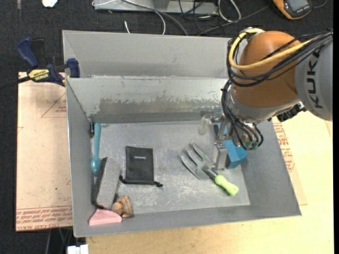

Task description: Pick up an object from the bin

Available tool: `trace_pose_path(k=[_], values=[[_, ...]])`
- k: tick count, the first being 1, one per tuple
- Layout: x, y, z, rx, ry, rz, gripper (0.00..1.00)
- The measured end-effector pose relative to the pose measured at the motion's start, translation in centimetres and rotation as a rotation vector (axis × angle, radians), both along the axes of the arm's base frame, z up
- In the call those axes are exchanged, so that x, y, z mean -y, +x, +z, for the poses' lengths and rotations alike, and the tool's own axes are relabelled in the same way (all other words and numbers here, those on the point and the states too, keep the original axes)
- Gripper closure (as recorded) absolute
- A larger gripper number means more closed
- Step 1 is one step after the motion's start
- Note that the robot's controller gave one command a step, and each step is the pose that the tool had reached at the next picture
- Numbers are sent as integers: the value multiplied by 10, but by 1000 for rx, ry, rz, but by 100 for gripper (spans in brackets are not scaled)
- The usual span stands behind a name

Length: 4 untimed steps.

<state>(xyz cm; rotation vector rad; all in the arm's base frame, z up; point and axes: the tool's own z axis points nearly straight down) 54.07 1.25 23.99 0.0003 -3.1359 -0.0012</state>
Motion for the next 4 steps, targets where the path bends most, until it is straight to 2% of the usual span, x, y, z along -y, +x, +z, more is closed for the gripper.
trace_pose_path(k=[1,2,3,4], values=[[0,1,3,7,0,0,0],[16,4,-66,10,1,-102,0],[59,-24,-82,15,2,-21,0],[45,-21,-97,12,3,-300,0]])
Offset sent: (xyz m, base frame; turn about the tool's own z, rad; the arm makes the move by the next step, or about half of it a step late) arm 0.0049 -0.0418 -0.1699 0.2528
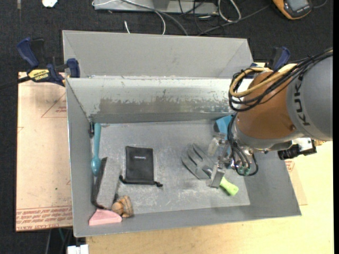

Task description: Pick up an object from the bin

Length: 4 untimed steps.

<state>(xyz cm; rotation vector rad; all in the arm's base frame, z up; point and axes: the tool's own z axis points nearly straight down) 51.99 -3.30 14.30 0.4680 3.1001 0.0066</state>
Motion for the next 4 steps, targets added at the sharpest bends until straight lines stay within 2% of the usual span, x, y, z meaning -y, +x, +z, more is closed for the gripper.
trace_pose_path(k=[1,2,4], values=[[47,-17,-67,4,-3,222,0],[44,-30,-73,7,4,-48,100],[44,-31,-61,5,5,-47,100]])
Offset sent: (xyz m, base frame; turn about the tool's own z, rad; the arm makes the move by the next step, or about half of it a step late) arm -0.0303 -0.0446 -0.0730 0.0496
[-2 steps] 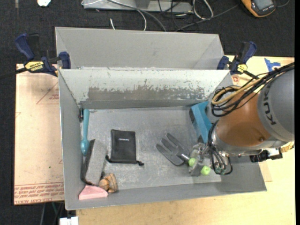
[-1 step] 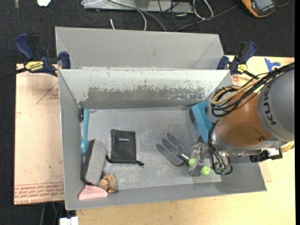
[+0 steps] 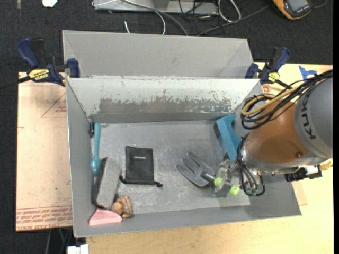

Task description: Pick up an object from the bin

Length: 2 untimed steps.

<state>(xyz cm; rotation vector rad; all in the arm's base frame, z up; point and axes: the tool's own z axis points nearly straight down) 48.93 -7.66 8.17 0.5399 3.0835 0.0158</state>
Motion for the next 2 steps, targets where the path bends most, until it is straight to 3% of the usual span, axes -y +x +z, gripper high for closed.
trace_pose_path(k=[2], values=[[0,1,46,3,0,2,100]])
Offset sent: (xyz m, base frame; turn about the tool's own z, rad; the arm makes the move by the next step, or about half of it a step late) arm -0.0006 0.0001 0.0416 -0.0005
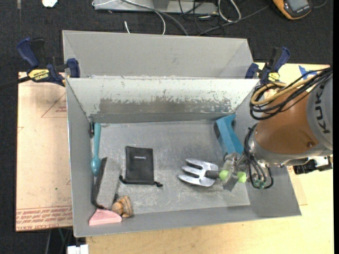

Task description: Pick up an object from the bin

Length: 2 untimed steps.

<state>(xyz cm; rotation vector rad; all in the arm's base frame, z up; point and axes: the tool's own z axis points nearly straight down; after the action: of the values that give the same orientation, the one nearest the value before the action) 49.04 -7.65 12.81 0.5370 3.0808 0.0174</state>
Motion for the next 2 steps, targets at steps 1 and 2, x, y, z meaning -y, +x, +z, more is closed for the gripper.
trace_pose_path(k=[1,2], values=[[-1,-3,35,-11,2,1,100],[-1,-1,68,-5,2,2,100]])
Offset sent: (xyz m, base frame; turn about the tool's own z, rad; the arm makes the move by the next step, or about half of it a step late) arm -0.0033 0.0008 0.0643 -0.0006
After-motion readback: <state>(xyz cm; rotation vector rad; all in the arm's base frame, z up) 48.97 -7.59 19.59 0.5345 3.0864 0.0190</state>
